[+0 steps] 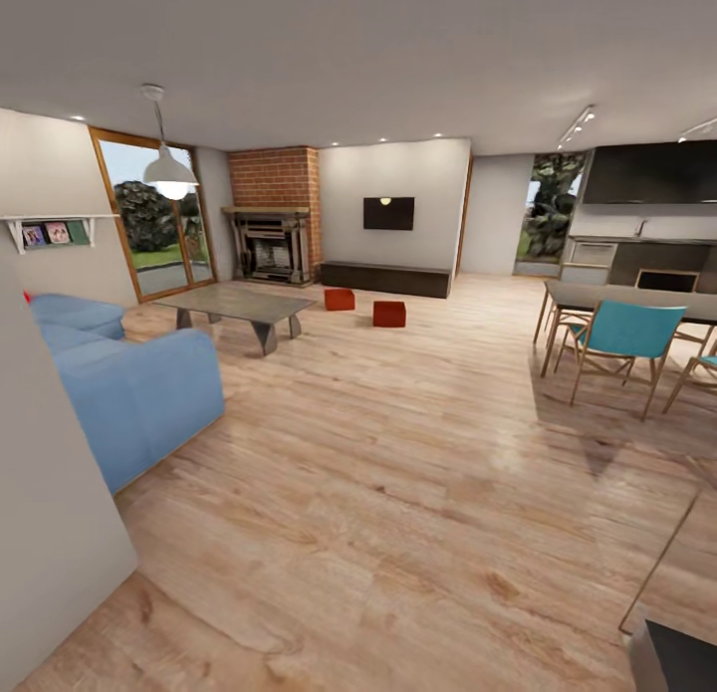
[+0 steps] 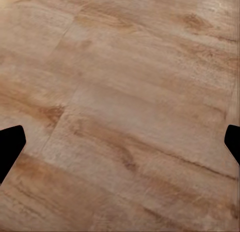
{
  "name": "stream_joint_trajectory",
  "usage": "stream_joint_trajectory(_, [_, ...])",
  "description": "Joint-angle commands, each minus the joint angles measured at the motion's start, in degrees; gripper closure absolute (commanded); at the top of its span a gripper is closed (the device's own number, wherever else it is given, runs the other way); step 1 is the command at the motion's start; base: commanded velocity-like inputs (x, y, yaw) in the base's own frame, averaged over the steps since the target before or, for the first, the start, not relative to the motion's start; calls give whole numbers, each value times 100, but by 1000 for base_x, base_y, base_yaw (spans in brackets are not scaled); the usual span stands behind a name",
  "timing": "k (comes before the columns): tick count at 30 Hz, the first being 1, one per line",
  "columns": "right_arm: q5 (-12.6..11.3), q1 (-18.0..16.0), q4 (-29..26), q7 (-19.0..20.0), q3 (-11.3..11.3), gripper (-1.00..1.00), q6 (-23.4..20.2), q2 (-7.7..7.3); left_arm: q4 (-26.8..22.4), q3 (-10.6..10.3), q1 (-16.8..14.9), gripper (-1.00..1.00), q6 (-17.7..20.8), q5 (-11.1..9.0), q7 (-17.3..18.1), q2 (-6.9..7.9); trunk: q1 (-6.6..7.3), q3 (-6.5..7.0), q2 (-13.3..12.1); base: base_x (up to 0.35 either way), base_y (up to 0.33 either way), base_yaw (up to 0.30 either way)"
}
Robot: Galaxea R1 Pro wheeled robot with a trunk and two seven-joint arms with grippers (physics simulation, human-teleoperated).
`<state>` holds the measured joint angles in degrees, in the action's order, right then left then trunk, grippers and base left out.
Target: Move the two storage containers from the living room to the garage. In the garage, place one container on the floor and stack the other container on top of it (either order is fine).
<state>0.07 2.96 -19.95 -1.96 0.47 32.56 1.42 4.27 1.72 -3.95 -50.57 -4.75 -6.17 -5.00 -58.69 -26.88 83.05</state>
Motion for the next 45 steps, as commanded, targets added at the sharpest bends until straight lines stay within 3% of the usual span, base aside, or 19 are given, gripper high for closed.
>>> stream_joint_trajectory(1, [2, 3, -9, -21, 6, -100, 4, 0, 22, 13, -10, -100, -32, -8, 1, -1, -4, -5, 2, 330, -125, 0])
stream_joint_trajectory(16, [2, 3, -9, -31, 1, -100, 6, -2, 22, 13, -10, -100, -32, -8, 1, -1, -4, -5, 2, 330, -113, 0])
stream_joint_trajectory(45, [42, 3, -34, -35, -42, -100, 28, -2, 22, 13, -10, -100, -32, -8, 1, -1, -4, -5, 2, 330, -2, 0])
